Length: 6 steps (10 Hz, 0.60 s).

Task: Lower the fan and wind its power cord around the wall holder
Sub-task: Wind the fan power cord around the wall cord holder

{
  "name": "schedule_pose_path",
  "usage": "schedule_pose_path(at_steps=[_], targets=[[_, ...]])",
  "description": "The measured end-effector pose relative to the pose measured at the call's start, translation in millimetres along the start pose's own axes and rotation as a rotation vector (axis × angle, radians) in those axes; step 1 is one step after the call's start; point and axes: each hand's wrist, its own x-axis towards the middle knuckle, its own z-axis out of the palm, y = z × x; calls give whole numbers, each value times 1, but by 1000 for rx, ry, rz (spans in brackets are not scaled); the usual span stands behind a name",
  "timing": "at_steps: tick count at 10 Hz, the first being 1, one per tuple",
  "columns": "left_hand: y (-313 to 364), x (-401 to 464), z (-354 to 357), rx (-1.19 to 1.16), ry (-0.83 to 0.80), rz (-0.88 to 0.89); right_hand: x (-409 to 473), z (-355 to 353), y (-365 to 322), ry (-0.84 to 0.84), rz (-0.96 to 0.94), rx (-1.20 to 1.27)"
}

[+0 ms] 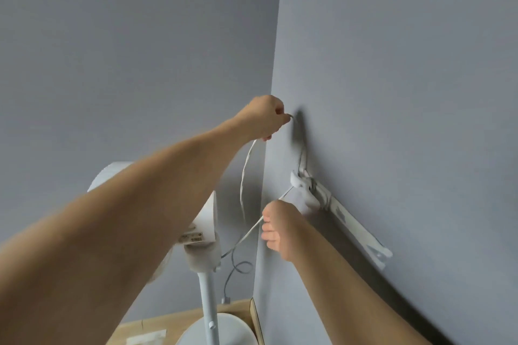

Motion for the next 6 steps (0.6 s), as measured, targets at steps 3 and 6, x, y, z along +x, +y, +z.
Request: schedule_pose_path(at_steps=[3, 6], targets=[[82, -6, -67, 641, -73, 312, -50, -14, -40, 363, -738, -392], [130, -11, -132, 1028, 356, 586, -59, -15, -101, 429, -937, -215]])
